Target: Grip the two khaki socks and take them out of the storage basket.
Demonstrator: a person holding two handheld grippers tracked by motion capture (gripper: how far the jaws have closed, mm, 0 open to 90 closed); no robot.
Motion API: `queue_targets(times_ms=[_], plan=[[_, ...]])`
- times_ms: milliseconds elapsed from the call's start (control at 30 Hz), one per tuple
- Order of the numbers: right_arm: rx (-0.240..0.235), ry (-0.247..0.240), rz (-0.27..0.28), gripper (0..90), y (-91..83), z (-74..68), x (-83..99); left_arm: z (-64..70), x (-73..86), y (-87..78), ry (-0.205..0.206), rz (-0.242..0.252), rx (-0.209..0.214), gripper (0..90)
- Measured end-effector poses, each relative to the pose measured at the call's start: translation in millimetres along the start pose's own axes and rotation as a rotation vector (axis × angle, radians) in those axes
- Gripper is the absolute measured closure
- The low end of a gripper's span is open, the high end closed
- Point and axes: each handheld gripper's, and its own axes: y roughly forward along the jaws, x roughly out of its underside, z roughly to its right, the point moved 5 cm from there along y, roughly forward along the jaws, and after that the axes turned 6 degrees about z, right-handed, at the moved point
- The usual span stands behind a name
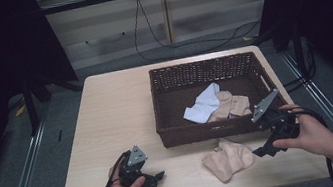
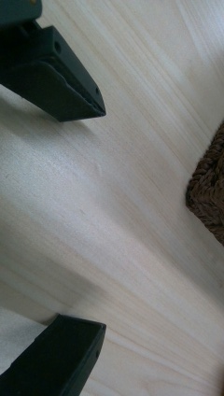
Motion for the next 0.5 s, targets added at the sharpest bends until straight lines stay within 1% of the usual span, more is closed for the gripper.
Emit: queue_targets(times_ms=[167, 233, 300, 333, 367, 433, 500], plan=[[0.015, 0.005, 0.033, 9.7, 9.4, 0.7, 15.8, 0.0, 0.0, 0.0, 0.000, 0.000, 0.003, 0.0], [0.015, 0.015, 0.039, 9.6, 12.5, 0.9, 20.4, -0.1, 0.0, -0.3, 0.002, -0.004, 0.001, 0.0], [0.035, 0.005, 0.054, 9.5, 16.2, 2.9, 24.7, 0.0, 0.0, -0.2, 0.001, -0.002, 0.003, 0.0], [0.044, 0.013, 0.054, 8.9, 18.2, 3.1, 27.1, -0.1, 0.0, -0.3, 0.002, -0.004, 0.001, 0.0], [0.049, 0.015, 0.059, 8.4, 20.3, 3.3, 29.2, 0.0, 0.0, 0.0, 0.001, 0.000, 0.003, 0.0], [0.057, 0.003, 0.073, 8.4, 25.2, 3.9, 33.6, 0.0, 0.0, 0.0, 0.001, 0.000, 0.003, 0.0], [0.075, 0.001, 0.071, 8.2, 30.5, 4.0, 38.2, 0.0, 0.0, 0.0, 0.001, 0.000, 0.002, 0.0]])
